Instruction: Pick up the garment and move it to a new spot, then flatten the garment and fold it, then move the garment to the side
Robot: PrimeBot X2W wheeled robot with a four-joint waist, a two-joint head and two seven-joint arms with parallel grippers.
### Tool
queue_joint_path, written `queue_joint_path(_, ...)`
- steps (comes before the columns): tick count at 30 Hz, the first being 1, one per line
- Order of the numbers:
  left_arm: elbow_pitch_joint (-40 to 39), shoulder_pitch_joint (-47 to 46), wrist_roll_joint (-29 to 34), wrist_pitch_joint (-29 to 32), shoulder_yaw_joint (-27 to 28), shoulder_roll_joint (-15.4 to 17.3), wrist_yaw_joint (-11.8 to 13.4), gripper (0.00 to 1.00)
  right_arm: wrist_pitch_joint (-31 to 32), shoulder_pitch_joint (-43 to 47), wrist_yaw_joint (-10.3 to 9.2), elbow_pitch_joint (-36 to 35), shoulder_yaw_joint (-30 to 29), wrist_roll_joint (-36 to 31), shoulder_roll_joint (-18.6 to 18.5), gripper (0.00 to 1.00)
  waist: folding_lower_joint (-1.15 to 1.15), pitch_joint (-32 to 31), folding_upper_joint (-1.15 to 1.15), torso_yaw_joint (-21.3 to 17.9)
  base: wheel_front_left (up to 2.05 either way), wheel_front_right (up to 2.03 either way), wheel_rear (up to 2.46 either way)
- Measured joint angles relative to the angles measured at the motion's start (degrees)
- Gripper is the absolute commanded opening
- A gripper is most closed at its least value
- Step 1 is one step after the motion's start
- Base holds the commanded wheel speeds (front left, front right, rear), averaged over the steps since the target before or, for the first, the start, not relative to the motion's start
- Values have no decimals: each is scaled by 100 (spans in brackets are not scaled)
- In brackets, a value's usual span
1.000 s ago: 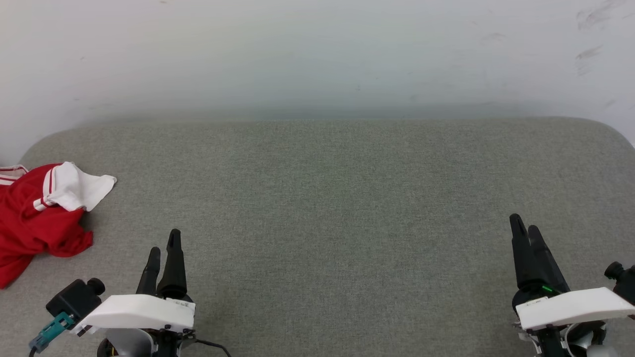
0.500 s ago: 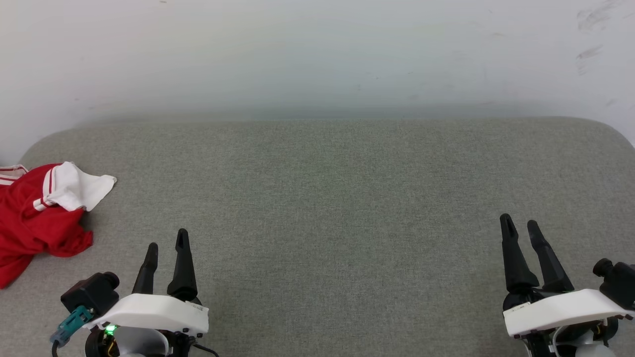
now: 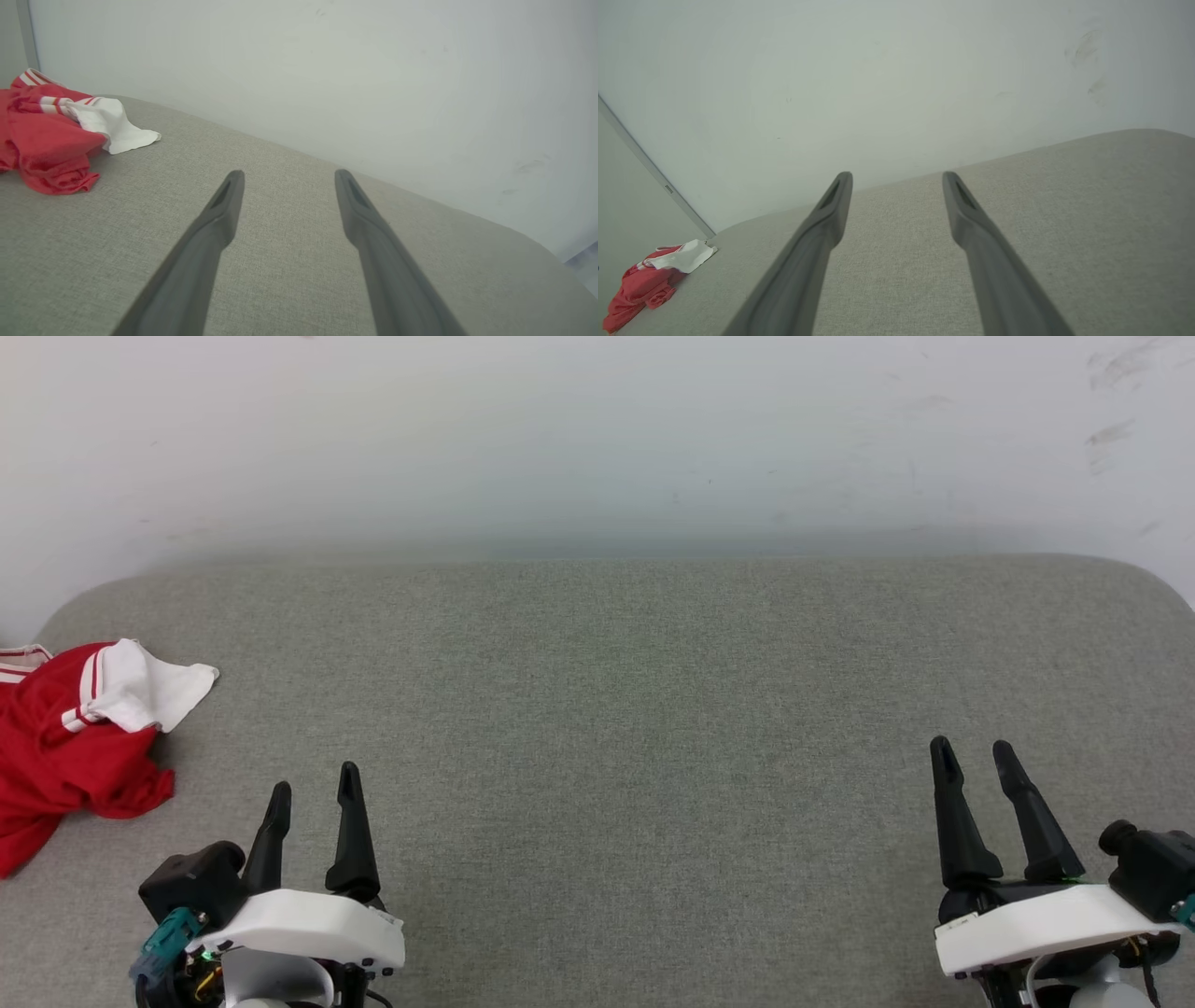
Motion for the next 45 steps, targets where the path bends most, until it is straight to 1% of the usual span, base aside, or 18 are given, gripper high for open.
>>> queue_joint_path(11, -92, 19, 581, -149, -93, 66, 125, 100, -165, 24, 0, -74, 34, -576, 0, 100, 0, 0, 0, -4, 0, 0, 0)
queue_joint_path(31, -132, 125, 1497, -399, -92, 9, 120, 100, -407, 76, 0, -186, 113, -1470, 0, 100, 0, -16, 0, -19, 0, 0, 0)
queue_joint_path(34, -120, 137, 1639, -422, -81, -7, 93, 100, -448, 90, 0, -189, 120, -1583, 0, 100, 0, -24, 0, -20, 0, 0, 0)
queue_joint_path(38, -108, 204, 1982, -519, -10, -67, 19, 100, -550, 146, 0, -111, 66, -1625, 0, 100, 0, -57, 0, -15, 0, 0, 0)
queue_joint_path(45, -26, 241, 2171, -598, 85, -123, -134, 100, -611, 182, 1, -100, 83, -1774, 0, 100, 0, -61, 0, -17, 0, 0, 0)
